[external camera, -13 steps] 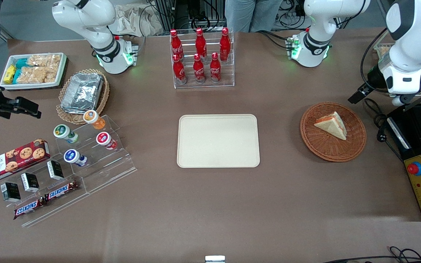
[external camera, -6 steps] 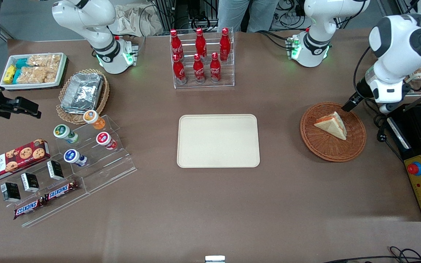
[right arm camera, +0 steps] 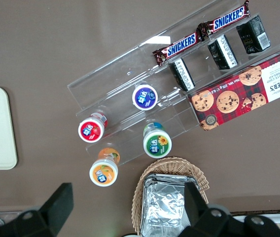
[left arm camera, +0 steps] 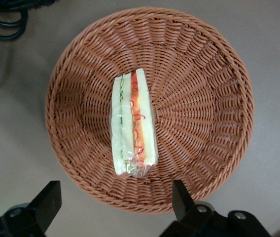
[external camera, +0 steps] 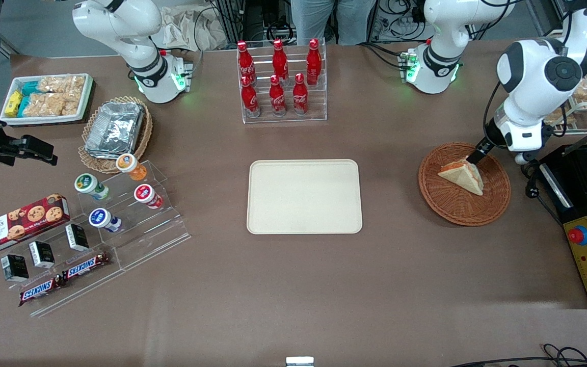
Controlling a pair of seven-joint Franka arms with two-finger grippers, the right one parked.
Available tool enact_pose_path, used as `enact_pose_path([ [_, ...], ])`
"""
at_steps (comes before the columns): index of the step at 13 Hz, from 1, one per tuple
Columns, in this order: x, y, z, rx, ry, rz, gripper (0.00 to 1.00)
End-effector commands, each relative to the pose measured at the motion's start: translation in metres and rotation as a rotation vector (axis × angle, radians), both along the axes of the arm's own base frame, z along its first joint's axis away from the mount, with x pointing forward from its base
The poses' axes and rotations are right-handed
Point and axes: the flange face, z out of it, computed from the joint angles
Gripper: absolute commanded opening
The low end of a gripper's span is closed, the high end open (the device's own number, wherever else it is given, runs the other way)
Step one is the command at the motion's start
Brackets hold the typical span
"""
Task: Place sandwich from basket to tray
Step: 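Lower the open left gripper onto the wrapped sandwich in the basket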
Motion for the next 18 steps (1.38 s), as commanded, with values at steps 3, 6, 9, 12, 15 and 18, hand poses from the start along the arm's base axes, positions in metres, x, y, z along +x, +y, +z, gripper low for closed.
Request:
enact_pose_path([
  [3, -0.002, -0.001, -0.038, 0.005, -0.026, 0.023, 1.00],
  [6, 0.000, -0.001, -0.054, 0.002, -0.037, 0.022, 1.00],
  [9, -0.003, -0.001, -0.076, -0.001, -0.055, 0.022, 1.00],
  [12, -0.006, -0.002, -0.096, -0.005, -0.069, 0.021, 1.00],
  [15, -0.007, -0.001, -0.107, -0.008, -0.069, 0.024, 1.00],
  [18, -0.005, -0.001, -0.116, -0.010, -0.066, 0.022, 0.99],
])
